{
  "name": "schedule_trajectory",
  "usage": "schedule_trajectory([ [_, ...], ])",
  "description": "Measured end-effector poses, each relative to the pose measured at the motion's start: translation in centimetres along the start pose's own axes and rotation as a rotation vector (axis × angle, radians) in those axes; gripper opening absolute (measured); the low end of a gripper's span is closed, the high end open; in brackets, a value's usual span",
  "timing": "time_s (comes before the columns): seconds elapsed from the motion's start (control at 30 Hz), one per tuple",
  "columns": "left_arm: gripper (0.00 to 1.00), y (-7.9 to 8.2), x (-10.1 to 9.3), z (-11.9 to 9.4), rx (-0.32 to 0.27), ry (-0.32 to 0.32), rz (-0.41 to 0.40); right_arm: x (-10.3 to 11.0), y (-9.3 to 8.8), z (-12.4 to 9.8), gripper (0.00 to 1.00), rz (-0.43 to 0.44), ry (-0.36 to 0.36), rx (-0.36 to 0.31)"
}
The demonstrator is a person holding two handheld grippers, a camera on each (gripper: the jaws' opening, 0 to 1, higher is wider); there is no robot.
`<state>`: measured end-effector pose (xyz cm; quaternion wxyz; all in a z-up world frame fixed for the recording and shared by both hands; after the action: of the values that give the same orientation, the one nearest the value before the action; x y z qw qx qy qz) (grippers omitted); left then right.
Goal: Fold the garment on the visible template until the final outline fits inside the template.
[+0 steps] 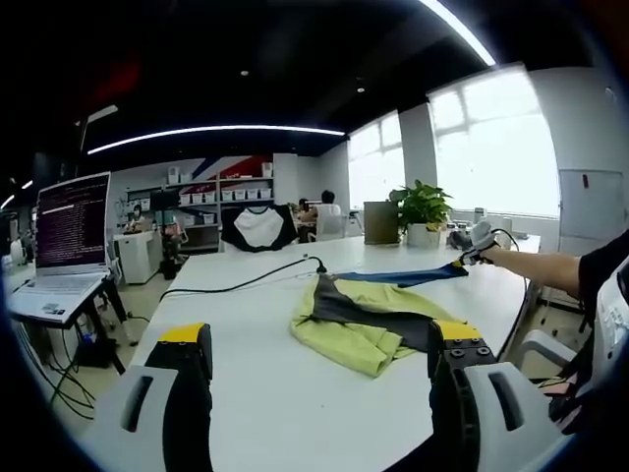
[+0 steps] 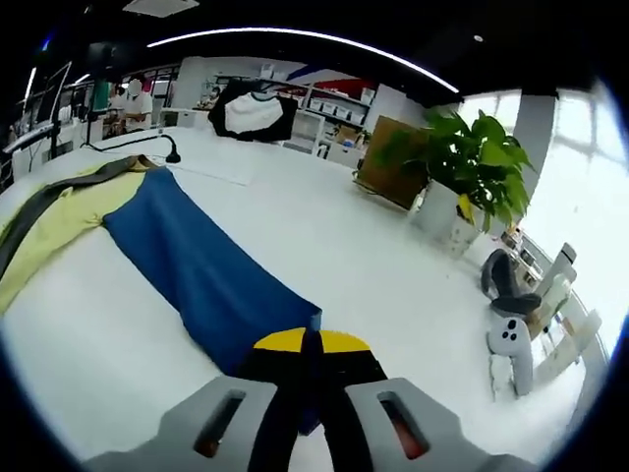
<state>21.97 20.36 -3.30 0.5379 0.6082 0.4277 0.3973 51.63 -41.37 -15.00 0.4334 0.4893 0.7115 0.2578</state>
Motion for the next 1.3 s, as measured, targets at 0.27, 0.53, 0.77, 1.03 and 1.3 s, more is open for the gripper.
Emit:
schedule_trajectory([
  [0.27, 0.95, 0.2, 0.4, -0.2, -0.004, 0.001, -0.004, -2.1, -0.8, 1.1, 0.00, -0.002, -0.060, 0.052],
  [0.53, 0.95, -0.2, 0.3, 0.3, 0.011, -0.003, -0.008, -3.2, -0.5, 3.0, 0.00, -0.105, -0.080, 0.086],
  [0.77, 0.95, -0.2, 0.0, 0.4, 0.015, -0.003, 0.000, -3.0, -1.4, 4.4, 0.00, -0.127, -0.077, 0.151],
  [1.03, 0.95, -0.3, 0.0, 0.6, 0.021, -0.005, -0.003, -3.5, -1.4, 4.9, 0.00, -0.145, -0.100, 0.183],
  [1.3, 0.95, -0.1, 0.4, 0.2, 0.012, 0.010, -0.007, -5.0, -1.8, 4.1, 0.07, -0.226, -0.203, 0.252],
])
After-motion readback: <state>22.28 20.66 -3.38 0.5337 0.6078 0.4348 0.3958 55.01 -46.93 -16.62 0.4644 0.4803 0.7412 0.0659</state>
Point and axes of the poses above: the point that each gripper's makers call its tool centre point, and the gripper's own axes: z roughly forward along the fingers, x roughly to its left, y roughly out of its top, the point moved 3 cm from there along -z, roughly backward along the fingers, and after that the axes turned 2 degrees about -y, right-handed, at the moved point
